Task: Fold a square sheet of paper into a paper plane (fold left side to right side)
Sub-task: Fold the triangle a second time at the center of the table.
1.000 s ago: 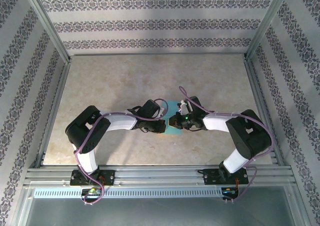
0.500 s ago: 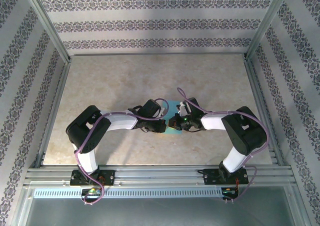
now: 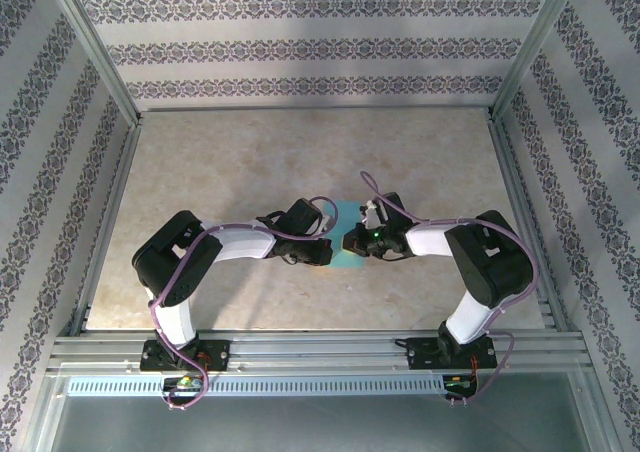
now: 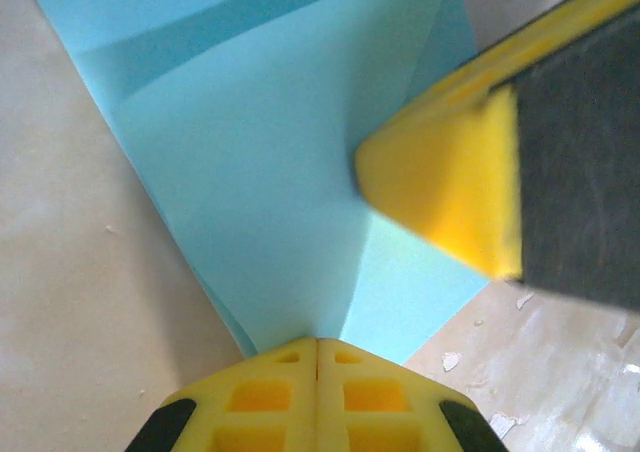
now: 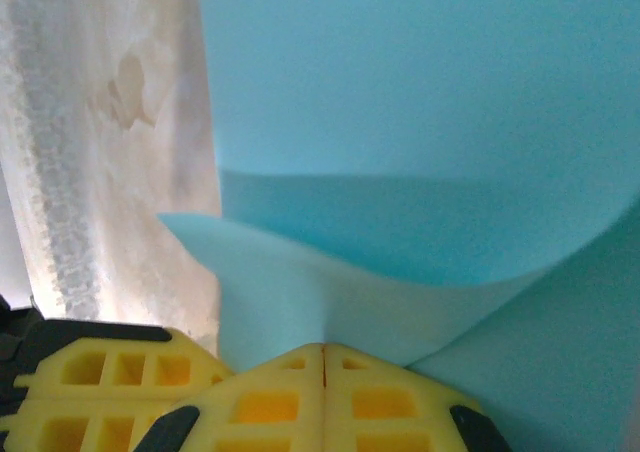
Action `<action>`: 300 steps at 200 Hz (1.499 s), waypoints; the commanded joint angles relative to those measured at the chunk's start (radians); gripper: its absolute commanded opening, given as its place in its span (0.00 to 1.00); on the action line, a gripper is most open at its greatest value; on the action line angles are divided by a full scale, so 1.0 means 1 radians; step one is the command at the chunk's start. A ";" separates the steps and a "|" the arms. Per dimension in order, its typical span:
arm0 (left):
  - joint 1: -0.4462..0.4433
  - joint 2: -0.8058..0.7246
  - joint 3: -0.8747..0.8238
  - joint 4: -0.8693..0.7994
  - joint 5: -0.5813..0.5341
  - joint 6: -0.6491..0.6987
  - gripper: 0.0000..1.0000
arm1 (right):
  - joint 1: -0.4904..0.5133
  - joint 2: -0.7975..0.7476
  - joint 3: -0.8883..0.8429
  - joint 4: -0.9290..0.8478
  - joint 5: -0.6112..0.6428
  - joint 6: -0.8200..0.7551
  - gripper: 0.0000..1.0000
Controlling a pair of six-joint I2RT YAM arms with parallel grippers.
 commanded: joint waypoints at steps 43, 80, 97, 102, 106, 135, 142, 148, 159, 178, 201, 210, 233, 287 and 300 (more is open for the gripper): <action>-0.011 0.040 -0.039 -0.097 -0.072 0.011 0.00 | -0.092 0.020 0.044 -0.059 0.028 -0.082 0.00; -0.011 0.034 -0.045 -0.093 -0.071 0.008 0.00 | -0.139 0.032 0.071 -0.087 0.025 -0.115 0.00; -0.011 0.032 -0.047 -0.092 -0.075 0.007 0.00 | -0.162 0.041 0.087 -0.100 0.024 -0.130 0.00; -0.011 0.031 -0.047 -0.091 -0.075 0.005 0.00 | -0.168 0.043 0.091 -0.106 0.025 -0.135 0.00; -0.011 0.032 -0.048 -0.090 -0.074 0.006 0.00 | -0.174 0.045 0.095 -0.110 0.025 -0.139 0.00; -0.012 0.029 -0.050 -0.082 -0.071 0.004 0.00 | -0.201 0.053 0.120 -0.137 0.021 -0.162 0.00; -0.011 0.026 -0.051 -0.080 -0.069 0.004 0.00 | -0.206 0.046 0.122 -0.140 0.019 -0.164 0.00; -0.011 0.026 -0.051 -0.078 -0.068 0.004 0.00 | -0.208 0.033 0.122 -0.142 0.020 -0.165 0.00; -0.011 0.023 -0.051 -0.076 -0.069 0.002 0.00 | -0.208 0.006 0.120 -0.156 0.025 -0.169 0.00; -0.011 0.023 -0.051 -0.070 -0.066 0.001 0.00 | -0.209 -0.047 0.104 -0.165 0.012 -0.163 0.00; -0.011 0.019 -0.049 -0.071 -0.065 0.002 0.00 | -0.188 -0.113 0.063 -0.153 -0.013 -0.130 0.00; -0.011 0.019 -0.050 -0.069 -0.065 0.001 0.00 | -0.168 -0.130 0.047 -0.142 -0.019 -0.114 0.00; -0.013 0.020 -0.050 -0.067 -0.063 0.002 0.00 | -0.107 -0.140 0.015 -0.094 -0.023 -0.053 0.00; -0.013 0.019 -0.050 -0.071 -0.066 0.003 0.00 | 0.001 -0.048 0.047 -0.010 -0.003 0.008 0.00; -0.013 0.019 -0.050 -0.072 -0.066 0.002 0.00 | 0.008 -0.023 0.060 -0.005 0.002 0.008 0.00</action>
